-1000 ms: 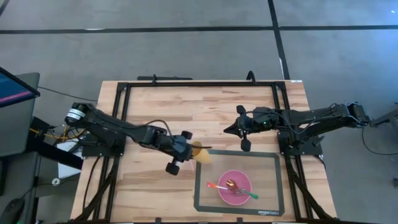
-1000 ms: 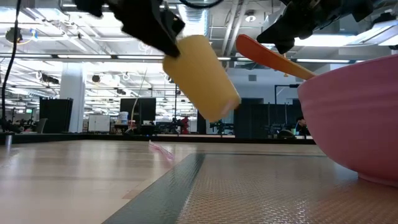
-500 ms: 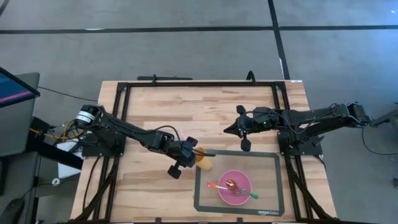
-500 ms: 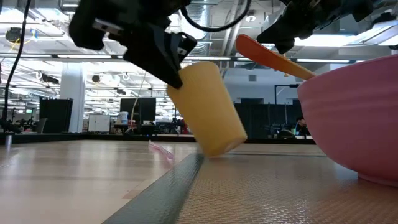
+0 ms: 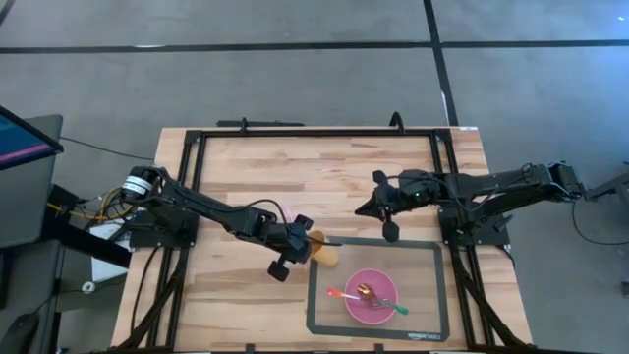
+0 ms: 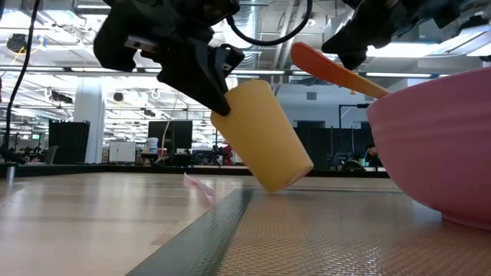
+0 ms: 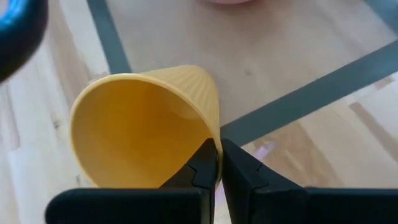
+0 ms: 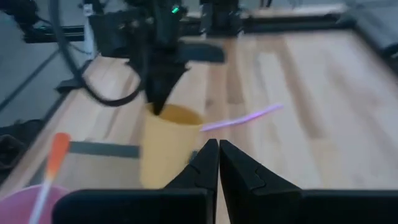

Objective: Pick & Place Utensil
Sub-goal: Put the yellow cup on the top of the transparent placemat

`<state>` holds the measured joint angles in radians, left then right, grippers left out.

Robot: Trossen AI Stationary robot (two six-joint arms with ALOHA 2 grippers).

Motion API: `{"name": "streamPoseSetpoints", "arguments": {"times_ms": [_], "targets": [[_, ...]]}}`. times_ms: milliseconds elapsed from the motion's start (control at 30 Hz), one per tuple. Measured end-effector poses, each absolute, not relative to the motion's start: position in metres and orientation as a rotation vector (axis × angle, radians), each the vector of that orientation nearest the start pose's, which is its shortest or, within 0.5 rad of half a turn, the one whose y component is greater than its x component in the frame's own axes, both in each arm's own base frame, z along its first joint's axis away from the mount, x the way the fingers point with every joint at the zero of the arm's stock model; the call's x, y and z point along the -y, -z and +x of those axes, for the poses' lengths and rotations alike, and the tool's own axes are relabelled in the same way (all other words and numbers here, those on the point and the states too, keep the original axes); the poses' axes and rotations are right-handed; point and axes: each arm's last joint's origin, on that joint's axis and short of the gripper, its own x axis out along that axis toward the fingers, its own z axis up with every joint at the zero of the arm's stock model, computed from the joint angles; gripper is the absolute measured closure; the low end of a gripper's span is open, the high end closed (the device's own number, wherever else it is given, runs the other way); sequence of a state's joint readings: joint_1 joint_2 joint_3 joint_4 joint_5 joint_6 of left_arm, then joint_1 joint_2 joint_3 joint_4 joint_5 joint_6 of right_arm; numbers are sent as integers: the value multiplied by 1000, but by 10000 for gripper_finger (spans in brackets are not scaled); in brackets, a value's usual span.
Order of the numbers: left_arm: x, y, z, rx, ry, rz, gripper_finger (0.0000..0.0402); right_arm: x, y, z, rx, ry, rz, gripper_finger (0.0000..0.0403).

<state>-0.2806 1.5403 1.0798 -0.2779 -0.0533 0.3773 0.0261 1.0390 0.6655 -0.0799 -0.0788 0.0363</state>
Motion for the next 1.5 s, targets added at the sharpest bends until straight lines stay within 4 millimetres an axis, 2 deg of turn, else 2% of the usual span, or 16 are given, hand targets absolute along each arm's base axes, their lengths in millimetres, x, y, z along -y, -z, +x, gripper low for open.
{"name": "streamPoseSetpoints", "arguments": {"times_ms": [133, 300, 433, 867, 1167, 1500], "targets": [[89, -247, 318, -682, 328, 491, 383, -15, -242, 233, -522, -112, 123, 400], [89, -248, 318, -669, 325, 489, 383, -29, -214, 254, -611, -158, 157, 401], [90, -249, 319, -656, 324, 487, 382, -36, -204, 269, -668, -152, 226, 402], [90, -251, 321, -626, 319, 483, 382, -72, -159, 293, -765, -185, 381, 403], [94, -252, 321, -605, 362, 471, 382, -68, -151, 295, -787, -101, 364, 403], [95, -255, 323, -568, 366, 462, 382, -68, -143, 299, -791, -88, 353, 403]]}}
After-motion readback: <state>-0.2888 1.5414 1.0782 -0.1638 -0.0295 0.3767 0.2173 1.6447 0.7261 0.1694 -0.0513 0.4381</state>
